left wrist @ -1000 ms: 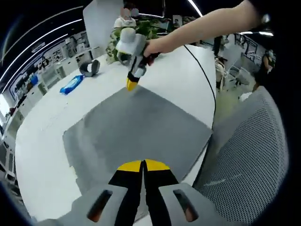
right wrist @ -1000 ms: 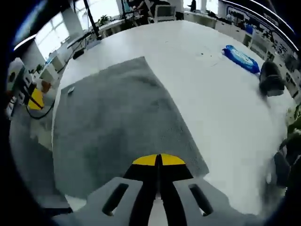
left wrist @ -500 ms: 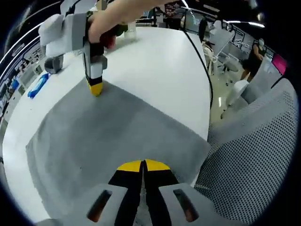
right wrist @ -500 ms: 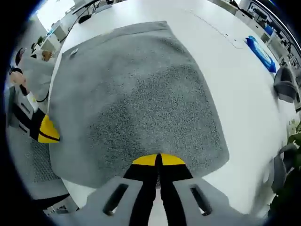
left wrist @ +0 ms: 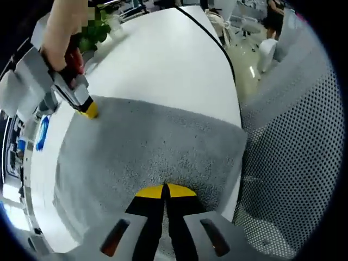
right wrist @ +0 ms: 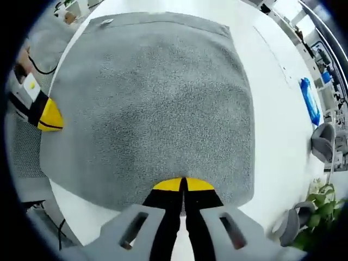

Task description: Fold the towel on the table until its edges align and the towel forms a compact rectangular stack.

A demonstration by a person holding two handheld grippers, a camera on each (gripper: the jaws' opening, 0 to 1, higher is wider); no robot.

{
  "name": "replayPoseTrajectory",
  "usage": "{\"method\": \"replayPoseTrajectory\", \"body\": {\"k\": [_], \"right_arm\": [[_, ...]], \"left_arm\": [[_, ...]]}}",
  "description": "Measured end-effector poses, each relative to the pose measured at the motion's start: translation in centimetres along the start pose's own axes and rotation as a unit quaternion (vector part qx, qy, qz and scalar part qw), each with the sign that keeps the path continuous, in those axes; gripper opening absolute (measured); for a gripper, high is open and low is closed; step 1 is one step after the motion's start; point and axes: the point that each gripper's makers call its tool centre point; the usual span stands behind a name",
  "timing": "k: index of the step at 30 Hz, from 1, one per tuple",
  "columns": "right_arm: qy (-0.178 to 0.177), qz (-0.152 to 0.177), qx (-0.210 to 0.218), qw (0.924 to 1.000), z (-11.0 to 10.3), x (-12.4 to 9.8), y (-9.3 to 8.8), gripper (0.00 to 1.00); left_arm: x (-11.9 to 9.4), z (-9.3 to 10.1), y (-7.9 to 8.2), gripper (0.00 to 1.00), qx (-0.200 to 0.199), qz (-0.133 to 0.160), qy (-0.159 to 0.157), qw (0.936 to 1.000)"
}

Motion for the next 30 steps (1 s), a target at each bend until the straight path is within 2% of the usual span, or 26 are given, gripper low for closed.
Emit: {"method": "replayPoseTrajectory", "body": {"k": [3, 6, 10, 13, 19, 23, 27, 30], "right_arm": [[-0.031, 0.002, -0.017, 0.9994, -0.1, 0.0, 0.1, 0.00], [-0.049, -0.007, -0.024, 0.9985, -0.1, 0.0, 0.1, 0.00], [-0.062, -0.024, -0.042, 0.9969, -0.3, 0.1, 0.1, 0.00], [-0.064, -0.027, -0.034, 0.9970, -0.2, -0.1, 0.0, 0.00], [-0.044, -0.021, 0.003, 0.9988, -1.0, -0.3, -0.1, 0.00], [-0.053, -0.025, -0.003, 0.9982, -1.2, -0.2, -0.1, 0.00], [-0.069, -0.051, -0.029, 0.9959, -1.3, -0.2, 0.0, 0.00], [-0.073, -0.059, -0.017, 0.9955, -1.2, -0.1, 0.0, 0.00]], "left_arm": [[-0.2, 0.3, -0.5, 0.01, 0.023, -0.024, 0.007, 0.9994], [-0.2, 0.4, -0.6, 0.01, 0.035, -0.035, 0.023, 0.9985], [-0.5, 0.3, -1.4, 0.01, 0.085, -0.058, 0.039, 0.9939], [-0.6, 0.2, -1.9, 0.01, 0.074, -0.069, 0.041, 0.9940], [-0.9, 0.2, -2.9, 0.01, 0.073, -0.107, 0.022, 0.9913], [-1.0, 0.2, -2.9, 0.01, 0.061, -0.113, 0.027, 0.9914], [-1.0, 0.0, -3.2, 0.01, 0.070, -0.119, 0.027, 0.9901], [-1.0, -0.3, -3.7, 0.01, 0.054, -0.129, 0.034, 0.9896]]}}
Point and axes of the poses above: the point that each gripper's makers call its tool centre point, and the gripper's own axes: x roughly forward along the fingers, z roughly to its right, y roughly out of its top, and after that the axes turned 3 degrees about -x, right-handed
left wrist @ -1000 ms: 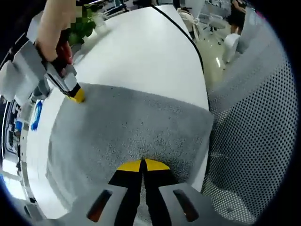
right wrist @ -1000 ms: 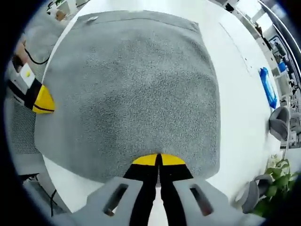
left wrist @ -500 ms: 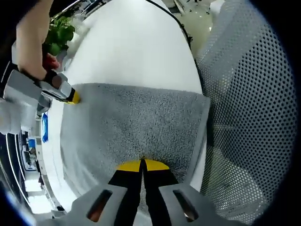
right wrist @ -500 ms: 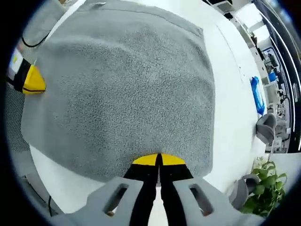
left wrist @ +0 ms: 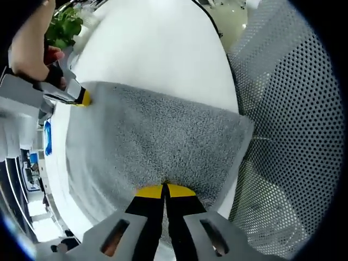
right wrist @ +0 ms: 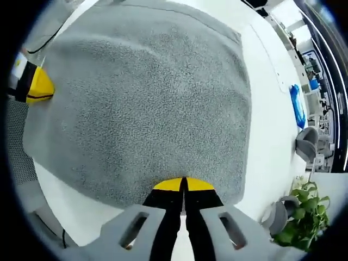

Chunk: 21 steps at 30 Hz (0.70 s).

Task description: Fold the towel on the table until its edges align and the towel forms a compact rectangular stack.

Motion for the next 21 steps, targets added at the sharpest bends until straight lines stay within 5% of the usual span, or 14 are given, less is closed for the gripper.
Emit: {"method": "replayPoseTrajectory", "body": {"k": [6, 21], "right_arm": [[0.001, -0.012, 0.004, 0.9999, -0.2, -0.1, -0.1, 0.00], [0.007, -0.008, 0.039, 0.9992, -1.0, -0.4, -0.3, 0.00]], "left_arm": [[0.3, -0.6, -1.1, 0.01, 0.013, -0.014, 0.020, 0.9996], [0.5, -1.7, -3.0, 0.01, -0.047, -0.029, 0.018, 0.9983]]}}
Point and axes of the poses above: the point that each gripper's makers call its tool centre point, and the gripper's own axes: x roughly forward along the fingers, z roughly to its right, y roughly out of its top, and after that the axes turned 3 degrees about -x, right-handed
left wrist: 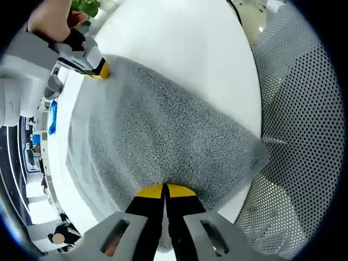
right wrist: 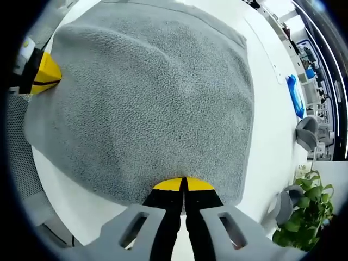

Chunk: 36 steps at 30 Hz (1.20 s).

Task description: Fold the towel on the table until its edges align and the towel forms a compact rectangular stack.

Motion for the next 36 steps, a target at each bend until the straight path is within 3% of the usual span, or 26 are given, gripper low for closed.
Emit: {"method": "replayPoseTrajectory", "body": {"k": [5, 16, 26, 30, 36], "right_arm": [[-0.006, 0.002, 0.007, 1.0000, -0.3, 0.0, 0.0, 0.00], [-0.008, -0.016, -0.014, 0.9997, -0.8, -0.1, 0.0, 0.00], [0.000, -0.006, 0.025, 0.9997, -1.6, -0.5, 0.0, 0.00], [0.002, 0.004, 0.043, 0.9991, -1.8, -0.6, 0.0, 0.00], [0.016, 0.012, 0.058, 0.9981, -2.5, -0.8, 0.1, 0.00]], "left_arm": [[0.1, -0.4, -0.4, 0.01, -0.044, -0.003, -0.009, 0.9990], [0.5, -1.0, -1.4, 0.01, -0.037, -0.032, 0.002, 0.9988], [0.7, -1.6, -2.3, 0.01, -0.053, -0.033, 0.005, 0.9980], [0.7, -1.9, -2.8, 0.01, -0.082, -0.033, -0.001, 0.9961], [0.8, -2.2, -3.4, 0.01, -0.093, -0.029, -0.004, 0.9953]]}}
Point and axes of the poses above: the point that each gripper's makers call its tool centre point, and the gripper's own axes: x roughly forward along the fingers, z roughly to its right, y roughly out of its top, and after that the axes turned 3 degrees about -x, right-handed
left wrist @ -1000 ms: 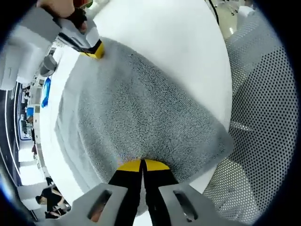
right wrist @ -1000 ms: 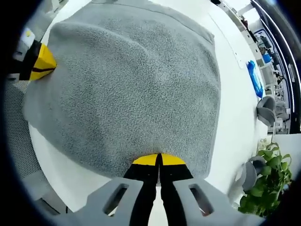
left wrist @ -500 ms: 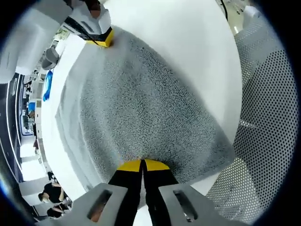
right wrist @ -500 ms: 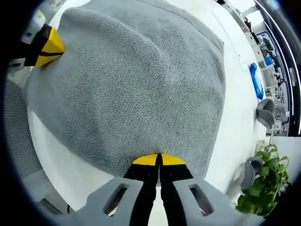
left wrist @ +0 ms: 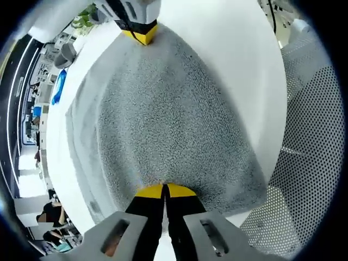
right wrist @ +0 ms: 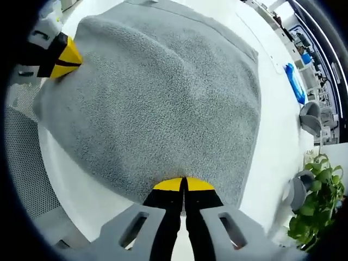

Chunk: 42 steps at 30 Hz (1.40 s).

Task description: Fold the towel on the table until its edges align and the towel forms a compact rectangular stack.

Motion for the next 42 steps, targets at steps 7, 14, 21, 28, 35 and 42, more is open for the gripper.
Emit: {"method": "replayPoseTrajectory", "body": {"k": [7, 14, 21, 28, 35, 42], "right_arm": [[0.007, 0.006, 0.011, 0.9999, -0.6, -0.2, 0.0, 0.00], [0.008, 0.004, 0.018, 0.9998, -1.1, -0.3, 0.0, 0.00], [0.004, 0.000, 0.030, 0.9995, -1.7, -0.4, 0.1, 0.00], [-0.008, -0.020, 0.012, 0.9997, -2.1, -0.5, 0.2, 0.00], [-0.006, -0.021, 0.023, 0.9995, -2.5, -0.7, 0.4, 0.00], [0.007, -0.011, 0.037, 0.9992, -2.9, -0.8, 0.5, 0.00]], "left_arm": [[0.1, -0.2, -0.4, 0.01, 0.004, -0.008, -0.004, 1.0000], [0.3, -0.5, -0.7, 0.01, 0.018, -0.030, -0.002, 0.9994], [0.5, -1.2, -1.1, 0.01, 0.013, -0.034, -0.004, 0.9993], [0.7, -1.7, -1.4, 0.01, 0.007, -0.039, -0.010, 0.9992], [0.9, -2.2, -1.8, 0.01, 0.011, -0.040, -0.007, 0.9991], [1.0, -2.7, -2.2, 0.01, 0.009, -0.040, -0.009, 0.9991]]}}
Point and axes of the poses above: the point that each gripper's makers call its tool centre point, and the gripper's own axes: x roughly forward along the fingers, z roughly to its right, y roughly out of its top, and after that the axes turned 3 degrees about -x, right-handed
